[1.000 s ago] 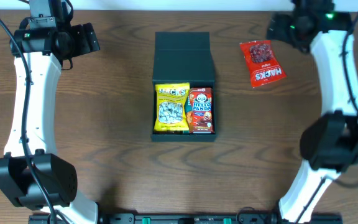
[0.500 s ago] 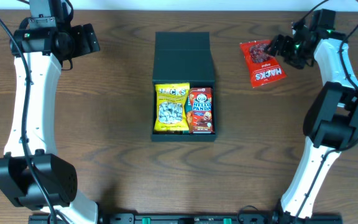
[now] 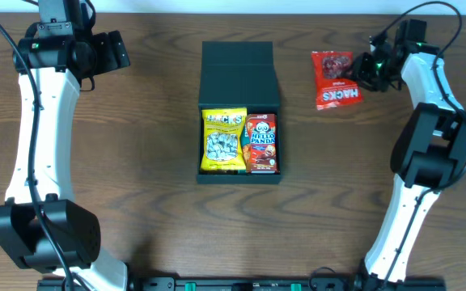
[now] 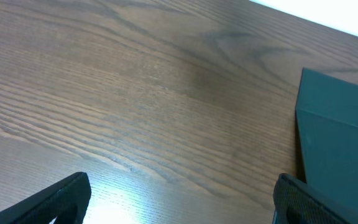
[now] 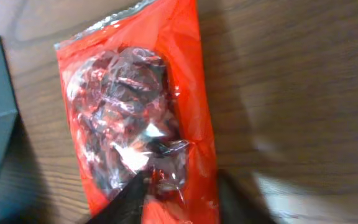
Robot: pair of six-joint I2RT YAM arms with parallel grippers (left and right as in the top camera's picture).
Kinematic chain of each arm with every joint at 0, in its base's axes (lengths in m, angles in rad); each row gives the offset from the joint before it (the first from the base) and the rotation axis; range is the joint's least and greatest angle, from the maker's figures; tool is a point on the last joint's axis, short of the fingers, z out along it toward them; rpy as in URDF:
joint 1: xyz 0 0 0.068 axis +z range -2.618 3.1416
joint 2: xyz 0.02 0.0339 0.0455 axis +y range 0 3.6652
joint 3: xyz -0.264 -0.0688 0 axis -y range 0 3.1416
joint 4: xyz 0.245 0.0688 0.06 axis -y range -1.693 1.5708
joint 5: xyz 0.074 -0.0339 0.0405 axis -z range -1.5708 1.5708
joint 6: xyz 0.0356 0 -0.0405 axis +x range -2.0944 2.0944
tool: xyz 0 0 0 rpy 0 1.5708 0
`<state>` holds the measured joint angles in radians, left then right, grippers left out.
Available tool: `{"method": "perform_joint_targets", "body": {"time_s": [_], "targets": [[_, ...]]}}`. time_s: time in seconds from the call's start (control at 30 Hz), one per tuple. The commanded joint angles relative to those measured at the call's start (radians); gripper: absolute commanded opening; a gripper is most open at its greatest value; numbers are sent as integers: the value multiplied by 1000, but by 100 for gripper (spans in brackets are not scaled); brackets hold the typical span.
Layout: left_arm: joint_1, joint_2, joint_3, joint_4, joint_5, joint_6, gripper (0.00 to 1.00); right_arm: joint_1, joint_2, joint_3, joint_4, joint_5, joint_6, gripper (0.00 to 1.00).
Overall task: Pack container
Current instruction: 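Grasp the red Hacks bag with the right gripper and lift, then lower the red Hacks bag into the black box and release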
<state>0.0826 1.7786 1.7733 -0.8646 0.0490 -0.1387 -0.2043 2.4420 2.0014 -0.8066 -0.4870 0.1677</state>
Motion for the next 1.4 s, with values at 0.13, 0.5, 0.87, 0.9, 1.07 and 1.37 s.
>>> {"method": "perform_joint_targets", "body": {"time_s": [0.13, 0.5, 0.87, 0.9, 1.07, 1.37], "targets": [[2, 17, 13, -3, 0, -15, 95, 31, 16, -2, 3, -96, -9, 1], [2, 17, 13, -3, 0, -14, 95, 46, -50, 134, -1, -496, 13, 1], [2, 17, 13, -1, -1, -15, 95, 213, -270, 166, -137, -432, 82, 1], [2, 17, 13, 0, -1, -15, 95, 245, -284, 166, -177, -414, 83, 1], [3, 17, 13, 1, -1, -9, 95, 392, -298, 159, -341, -380, 128, 1], [3, 17, 13, -2, -1, 39, 95, 530, -297, -13, -365, -380, 328, 1]]}}
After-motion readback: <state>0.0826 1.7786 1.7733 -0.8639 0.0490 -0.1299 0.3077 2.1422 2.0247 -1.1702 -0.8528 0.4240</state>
